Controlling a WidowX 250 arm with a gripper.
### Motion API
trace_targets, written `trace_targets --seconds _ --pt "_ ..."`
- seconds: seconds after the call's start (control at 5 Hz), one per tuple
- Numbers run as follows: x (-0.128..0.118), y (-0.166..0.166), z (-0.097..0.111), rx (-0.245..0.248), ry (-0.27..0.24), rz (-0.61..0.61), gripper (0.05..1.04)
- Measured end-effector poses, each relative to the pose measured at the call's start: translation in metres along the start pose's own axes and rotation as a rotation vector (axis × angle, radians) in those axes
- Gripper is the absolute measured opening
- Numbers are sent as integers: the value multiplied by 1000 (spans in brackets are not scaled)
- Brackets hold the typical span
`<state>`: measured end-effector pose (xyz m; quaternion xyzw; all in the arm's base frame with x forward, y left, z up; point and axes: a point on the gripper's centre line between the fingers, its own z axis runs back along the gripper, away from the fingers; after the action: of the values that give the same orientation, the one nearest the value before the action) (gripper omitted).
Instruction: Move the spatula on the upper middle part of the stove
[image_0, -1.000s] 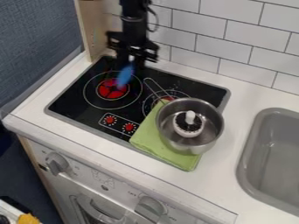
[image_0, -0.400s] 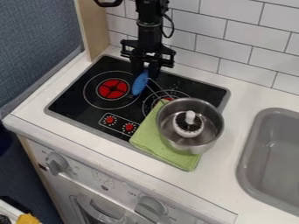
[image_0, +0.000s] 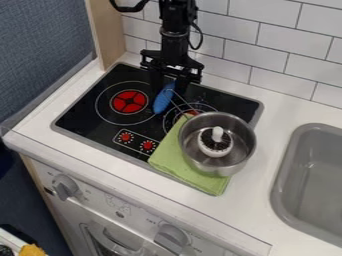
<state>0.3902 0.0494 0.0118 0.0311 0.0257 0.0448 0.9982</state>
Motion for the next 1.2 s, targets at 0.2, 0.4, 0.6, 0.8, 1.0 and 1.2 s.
trace_targets --seconds 0.2,0.4,0.6,0.8,1.0,1.2 --pt "-3 -4 5 5 -19 -3 991" --pt "-3 -6 32 12 -79 -4 1004" --pt "-4 -7 42 -1 -95 -23 999" --pt "-5 -12 45 -7 -80 -59 999" --pt "-7 -19 47 -5 -66 -104 999" --pt "-7 -19 47 -5 -66 -106 999"
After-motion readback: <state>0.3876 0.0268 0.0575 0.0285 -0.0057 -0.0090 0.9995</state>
